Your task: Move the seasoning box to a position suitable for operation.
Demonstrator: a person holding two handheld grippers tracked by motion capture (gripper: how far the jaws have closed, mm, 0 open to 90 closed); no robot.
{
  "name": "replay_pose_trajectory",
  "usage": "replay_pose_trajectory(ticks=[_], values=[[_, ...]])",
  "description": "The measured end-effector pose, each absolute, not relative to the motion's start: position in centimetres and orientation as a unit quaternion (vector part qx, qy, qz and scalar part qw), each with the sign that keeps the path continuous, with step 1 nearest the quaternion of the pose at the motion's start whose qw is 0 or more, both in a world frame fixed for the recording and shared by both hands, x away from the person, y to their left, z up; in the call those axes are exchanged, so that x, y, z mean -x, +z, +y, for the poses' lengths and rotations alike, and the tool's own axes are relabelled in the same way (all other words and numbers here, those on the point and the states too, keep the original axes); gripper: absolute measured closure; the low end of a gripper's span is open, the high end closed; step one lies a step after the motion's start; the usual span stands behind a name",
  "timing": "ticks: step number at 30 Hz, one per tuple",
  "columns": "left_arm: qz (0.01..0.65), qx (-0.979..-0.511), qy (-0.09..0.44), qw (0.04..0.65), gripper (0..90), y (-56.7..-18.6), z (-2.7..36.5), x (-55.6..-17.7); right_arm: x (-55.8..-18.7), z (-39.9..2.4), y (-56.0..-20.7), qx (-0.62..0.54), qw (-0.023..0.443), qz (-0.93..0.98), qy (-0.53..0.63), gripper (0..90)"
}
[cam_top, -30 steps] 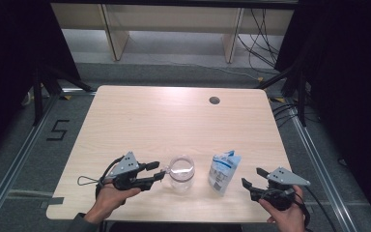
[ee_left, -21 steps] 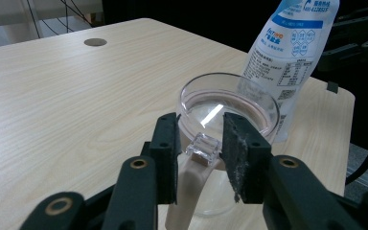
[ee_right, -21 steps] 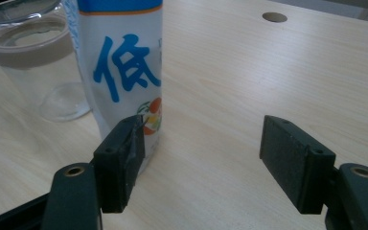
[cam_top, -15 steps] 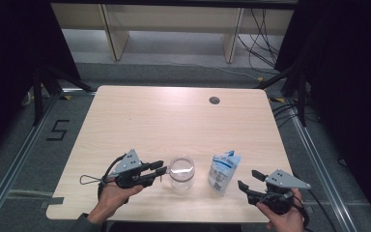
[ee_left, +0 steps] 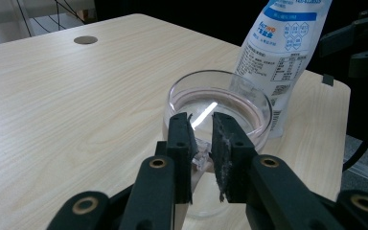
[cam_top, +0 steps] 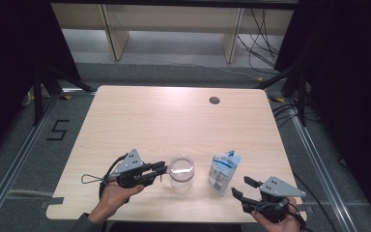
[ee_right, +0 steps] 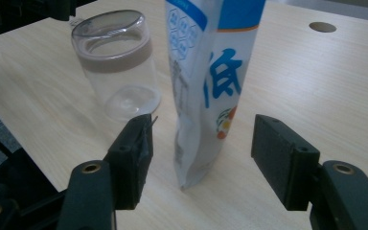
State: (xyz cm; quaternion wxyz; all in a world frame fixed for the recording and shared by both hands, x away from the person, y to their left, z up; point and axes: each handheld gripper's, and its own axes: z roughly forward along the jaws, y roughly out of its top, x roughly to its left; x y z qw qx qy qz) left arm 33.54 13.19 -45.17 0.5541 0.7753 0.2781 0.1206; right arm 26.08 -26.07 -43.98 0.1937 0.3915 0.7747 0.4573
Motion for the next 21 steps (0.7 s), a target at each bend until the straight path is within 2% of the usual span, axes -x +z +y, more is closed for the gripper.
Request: replay_pose_trajectory(ticks=[10, 14, 17, 18, 21], values=[[0.275, -0.778, 0.112, 0.554, 78.2, -45.2, 13.1, -33.6, -25.1, -25.4, -44.5, -0.349, 0.193, 0.782, 0.479, 51.8], [0.276, -0.778, 0.111, 0.554, 78.2, -45.2, 13.1, -33.6, -24.8, -24.5, -44.9, -0.344, 0.18, 0.779, 0.492, 59.9], [0.276, -0.778, 0.113, 0.553, 78.3, -45.2, 13.1, -33.6, -24.9, -24.0, -45.0, -0.319, 0.187, 0.788, 0.493, 63.0], [0.275, -0.778, 0.113, 0.554, 78.3, -45.2, 13.1, -33.6, -24.7, -23.7, -45.1, -0.33, 0.17, 0.784, 0.497, 63.9], [0.275, -0.778, 0.113, 0.554, 79.3, -45.3, 13.0, -33.7, -24.8, -23.0, -45.4, -0.314, 0.174, 0.788, 0.5, 64.9]])
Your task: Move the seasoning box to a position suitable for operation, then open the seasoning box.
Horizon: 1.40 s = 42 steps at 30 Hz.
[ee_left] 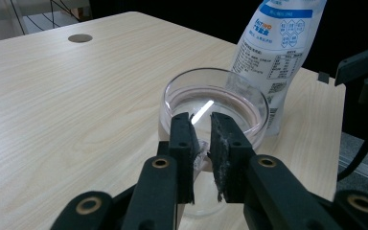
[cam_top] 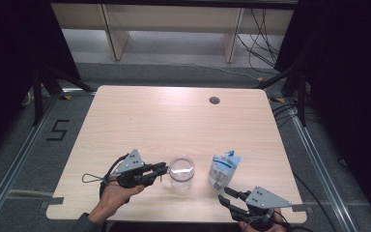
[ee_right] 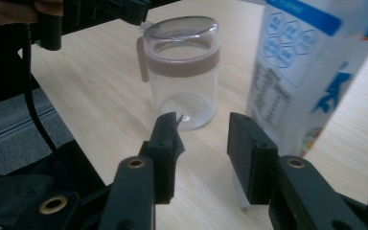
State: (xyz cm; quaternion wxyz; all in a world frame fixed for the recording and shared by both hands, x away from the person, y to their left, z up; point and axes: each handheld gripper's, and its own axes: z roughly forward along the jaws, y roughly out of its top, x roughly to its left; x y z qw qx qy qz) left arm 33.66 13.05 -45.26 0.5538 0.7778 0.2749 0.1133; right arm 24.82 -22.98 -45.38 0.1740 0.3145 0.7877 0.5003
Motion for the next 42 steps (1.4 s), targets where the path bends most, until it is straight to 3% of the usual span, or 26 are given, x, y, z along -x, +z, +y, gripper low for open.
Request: replay_pose_trajectory(ticks=[1, 2, 14, 42], values=[[0.274, -0.778, 0.113, 0.554, 79.3, -45.3, 13.0, -33.7, -24.8, -22.6, -45.5, -0.314, 0.159, 0.789, 0.504, 65.6], [0.274, -0.779, 0.113, 0.553, 79.4, -45.2, 13.0, -33.7, -25.0, -22.4, -45.6, -0.301, 0.177, 0.793, 0.5, 66.1], [0.273, -0.782, 0.119, 0.547, 84.6, -45.1, 13.2, -33.8, -26.0, -19.7, -46.3, -0.285, 0.184, 0.798, 0.498, 77.3], [0.274, -0.783, 0.121, 0.546, 87.3, -45.2, 13.3, -33.9, -27.2, -18.4, -46.8, -0.289, 0.189, 0.804, 0.484, 76.7]])
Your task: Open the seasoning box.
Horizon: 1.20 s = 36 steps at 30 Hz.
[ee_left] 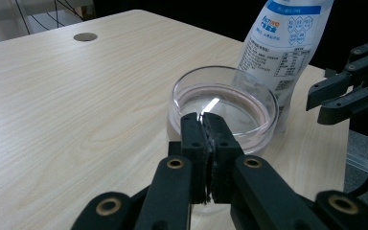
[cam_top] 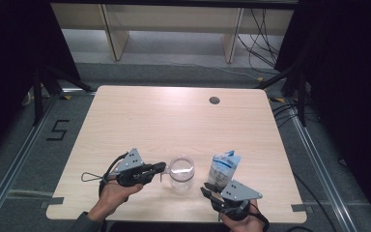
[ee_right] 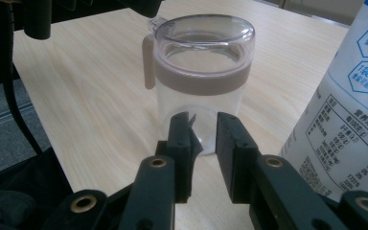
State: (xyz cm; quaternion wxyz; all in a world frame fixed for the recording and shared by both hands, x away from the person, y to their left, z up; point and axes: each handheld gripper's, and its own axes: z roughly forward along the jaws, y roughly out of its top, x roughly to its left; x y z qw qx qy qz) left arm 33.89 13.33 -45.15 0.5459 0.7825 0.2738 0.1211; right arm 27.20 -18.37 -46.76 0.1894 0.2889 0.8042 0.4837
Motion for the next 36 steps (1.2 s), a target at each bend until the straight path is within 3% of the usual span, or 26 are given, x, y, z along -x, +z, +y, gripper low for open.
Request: replay_pose_trajectory(ticks=[36], values=[[0.285, -0.776, 0.119, 0.55, 85.7, -45.3, 13.4, -34.3, -28.1, -17.2, -47.2, -0.29, 0.196, 0.812, 0.466, 75.2]])
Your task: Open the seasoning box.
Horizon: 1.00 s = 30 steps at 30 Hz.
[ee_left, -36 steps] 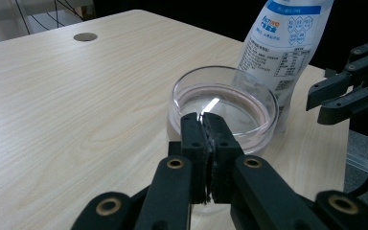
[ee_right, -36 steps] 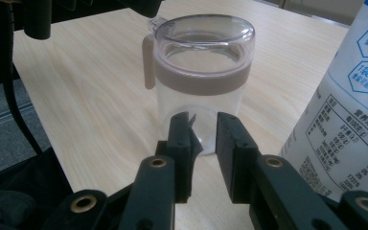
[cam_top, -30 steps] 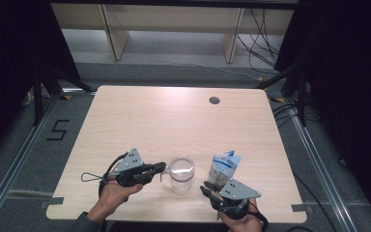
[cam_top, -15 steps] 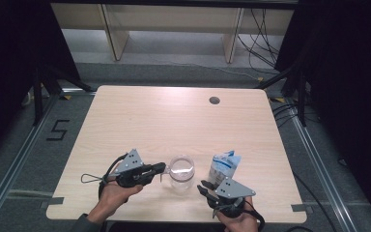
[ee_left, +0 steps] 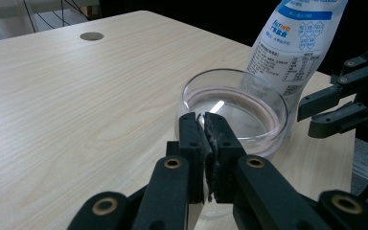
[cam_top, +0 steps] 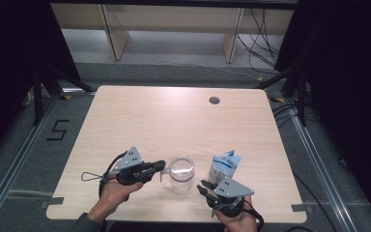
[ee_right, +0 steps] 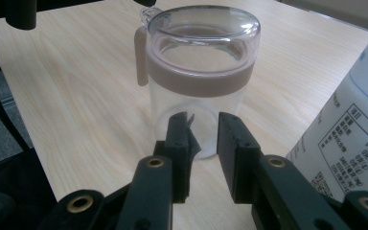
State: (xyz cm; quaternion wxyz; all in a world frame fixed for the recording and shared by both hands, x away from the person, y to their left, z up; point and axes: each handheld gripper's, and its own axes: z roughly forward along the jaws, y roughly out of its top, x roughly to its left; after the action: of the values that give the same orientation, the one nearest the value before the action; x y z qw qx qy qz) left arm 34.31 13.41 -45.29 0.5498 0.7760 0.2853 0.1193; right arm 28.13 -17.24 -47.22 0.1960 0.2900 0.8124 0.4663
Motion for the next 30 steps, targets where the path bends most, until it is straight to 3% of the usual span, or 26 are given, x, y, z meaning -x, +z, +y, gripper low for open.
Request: replay_pose_trajectory(ticks=[19, 30], values=[[0.279, -0.775, 0.118, 0.555, 86.2, -45.4, 13.3, -34.3, -28.6, -16.6, -47.3, -0.282, 0.202, 0.812, 0.469, 75.4], [0.277, -0.778, 0.119, 0.552, 86.0, -45.5, 13.0, -34.0, -28.8, -16.1, -47.1, -0.275, 0.215, 0.807, 0.477, 81.5]])
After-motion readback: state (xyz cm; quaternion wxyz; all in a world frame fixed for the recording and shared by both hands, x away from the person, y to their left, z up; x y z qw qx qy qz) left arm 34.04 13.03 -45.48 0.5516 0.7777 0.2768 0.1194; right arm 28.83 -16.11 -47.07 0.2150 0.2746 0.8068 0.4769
